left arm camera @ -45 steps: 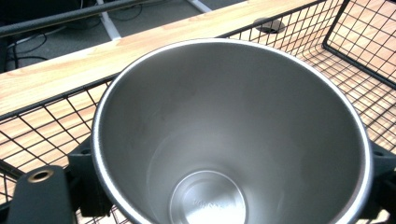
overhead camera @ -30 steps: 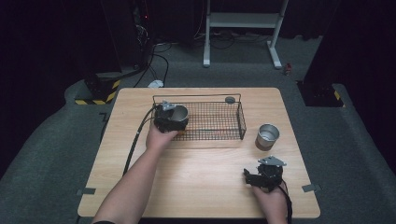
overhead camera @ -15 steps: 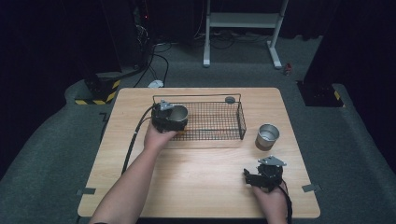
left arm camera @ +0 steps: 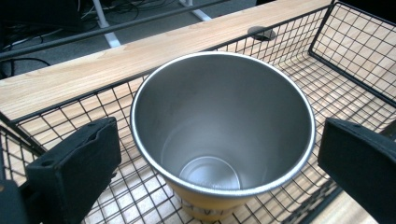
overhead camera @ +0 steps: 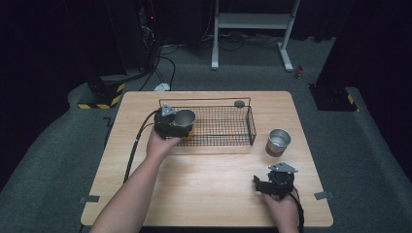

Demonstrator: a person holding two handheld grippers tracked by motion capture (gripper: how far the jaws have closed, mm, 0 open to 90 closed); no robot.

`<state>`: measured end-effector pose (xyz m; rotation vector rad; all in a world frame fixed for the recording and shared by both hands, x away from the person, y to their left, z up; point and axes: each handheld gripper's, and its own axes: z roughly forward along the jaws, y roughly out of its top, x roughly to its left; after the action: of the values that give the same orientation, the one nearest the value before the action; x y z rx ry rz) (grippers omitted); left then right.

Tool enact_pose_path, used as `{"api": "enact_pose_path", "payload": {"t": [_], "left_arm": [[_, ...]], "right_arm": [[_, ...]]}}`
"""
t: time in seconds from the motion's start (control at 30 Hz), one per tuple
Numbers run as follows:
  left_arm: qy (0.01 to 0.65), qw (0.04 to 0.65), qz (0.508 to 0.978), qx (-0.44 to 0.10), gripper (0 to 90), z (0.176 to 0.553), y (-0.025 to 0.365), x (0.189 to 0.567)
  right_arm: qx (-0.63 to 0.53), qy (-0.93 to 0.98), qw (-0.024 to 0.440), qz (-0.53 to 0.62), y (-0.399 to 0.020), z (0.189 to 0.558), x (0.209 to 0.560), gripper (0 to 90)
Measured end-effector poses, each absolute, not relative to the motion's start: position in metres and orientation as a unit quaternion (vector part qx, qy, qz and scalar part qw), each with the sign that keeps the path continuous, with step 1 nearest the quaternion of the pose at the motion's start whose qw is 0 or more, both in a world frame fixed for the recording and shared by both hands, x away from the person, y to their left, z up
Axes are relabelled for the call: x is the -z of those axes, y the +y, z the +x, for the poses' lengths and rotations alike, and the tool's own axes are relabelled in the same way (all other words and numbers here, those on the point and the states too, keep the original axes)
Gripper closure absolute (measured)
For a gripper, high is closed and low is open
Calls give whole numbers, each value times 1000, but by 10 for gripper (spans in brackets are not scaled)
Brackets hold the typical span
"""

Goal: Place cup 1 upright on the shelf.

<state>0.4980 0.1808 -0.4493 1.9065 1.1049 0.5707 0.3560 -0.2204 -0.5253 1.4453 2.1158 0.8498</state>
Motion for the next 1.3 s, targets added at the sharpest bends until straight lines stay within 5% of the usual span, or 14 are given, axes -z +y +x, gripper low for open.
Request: {"api": "enact_pose_path", "payload": {"t": [1.3], "left_arm": [[439, 445, 751, -214, 6, 443, 207, 441]], "right_arm": [[-307, 765, 219, 522, -220, 356, 525, 84]]}}
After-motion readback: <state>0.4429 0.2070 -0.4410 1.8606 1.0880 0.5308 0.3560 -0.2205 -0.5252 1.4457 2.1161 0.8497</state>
